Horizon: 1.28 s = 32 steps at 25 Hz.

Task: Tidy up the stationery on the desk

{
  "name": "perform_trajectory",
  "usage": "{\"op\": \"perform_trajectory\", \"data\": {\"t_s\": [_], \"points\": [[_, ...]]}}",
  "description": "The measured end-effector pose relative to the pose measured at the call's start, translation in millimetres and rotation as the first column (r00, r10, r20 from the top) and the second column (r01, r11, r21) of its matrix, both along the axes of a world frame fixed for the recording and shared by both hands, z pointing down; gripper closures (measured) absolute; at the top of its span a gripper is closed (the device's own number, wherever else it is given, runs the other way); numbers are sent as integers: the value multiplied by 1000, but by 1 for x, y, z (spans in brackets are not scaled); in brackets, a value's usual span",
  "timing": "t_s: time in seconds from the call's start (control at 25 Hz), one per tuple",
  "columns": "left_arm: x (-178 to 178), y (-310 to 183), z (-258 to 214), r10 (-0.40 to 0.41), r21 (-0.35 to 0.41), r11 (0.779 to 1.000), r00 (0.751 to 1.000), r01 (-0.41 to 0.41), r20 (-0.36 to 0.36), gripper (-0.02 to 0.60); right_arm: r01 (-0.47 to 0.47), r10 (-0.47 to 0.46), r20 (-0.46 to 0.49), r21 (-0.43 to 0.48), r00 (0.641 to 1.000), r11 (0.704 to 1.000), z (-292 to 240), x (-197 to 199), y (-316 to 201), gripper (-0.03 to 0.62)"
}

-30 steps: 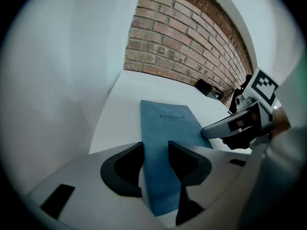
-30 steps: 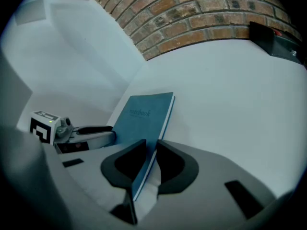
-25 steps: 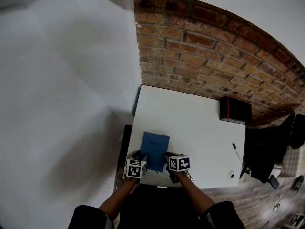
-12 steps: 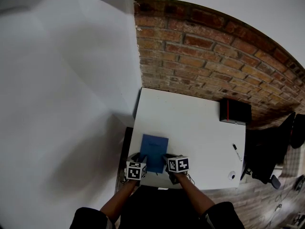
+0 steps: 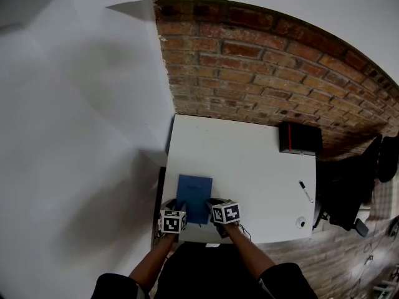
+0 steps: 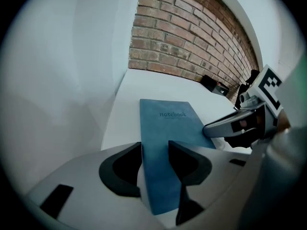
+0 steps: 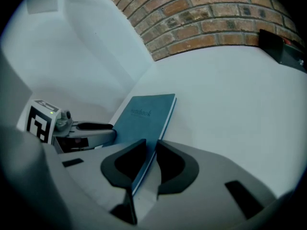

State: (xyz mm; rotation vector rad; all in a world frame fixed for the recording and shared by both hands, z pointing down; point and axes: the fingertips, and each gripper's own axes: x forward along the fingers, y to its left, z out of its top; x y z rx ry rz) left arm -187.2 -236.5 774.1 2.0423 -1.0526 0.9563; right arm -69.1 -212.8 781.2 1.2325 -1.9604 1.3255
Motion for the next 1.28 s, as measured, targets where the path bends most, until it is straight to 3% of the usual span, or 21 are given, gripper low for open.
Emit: {"op": "perform_trajectory", "data": {"t_s": [0.28,0.32,0.52,0.72,1.04,1.28], "points": [[-2,2,-2,-37,-6,999,996,37,77,404,33,-39,79,72,996,997,-11,7,5,536],[-2,1,-6,-39,11,999,995,38,93,403,38,-45,72,95,996,995,-16,12,5,562],[19,-2,-30,-4,130,991,987,-16,159,403,41,-49,40,169,998,985,-32,55,15,571],[65,4,-50,-13,208,978,992,-14,129,407,8,-8,-2,175,1000,985,-37,115,36,572],[134,23,-57,26,202,978,994,-47,106,553,-67,71,-14,215,997,974,-53,192,60,572],[192,44,-66,89,212,972,995,-98,52,568,-135,154,-47,285,987,949,-64,246,77,572]]}}
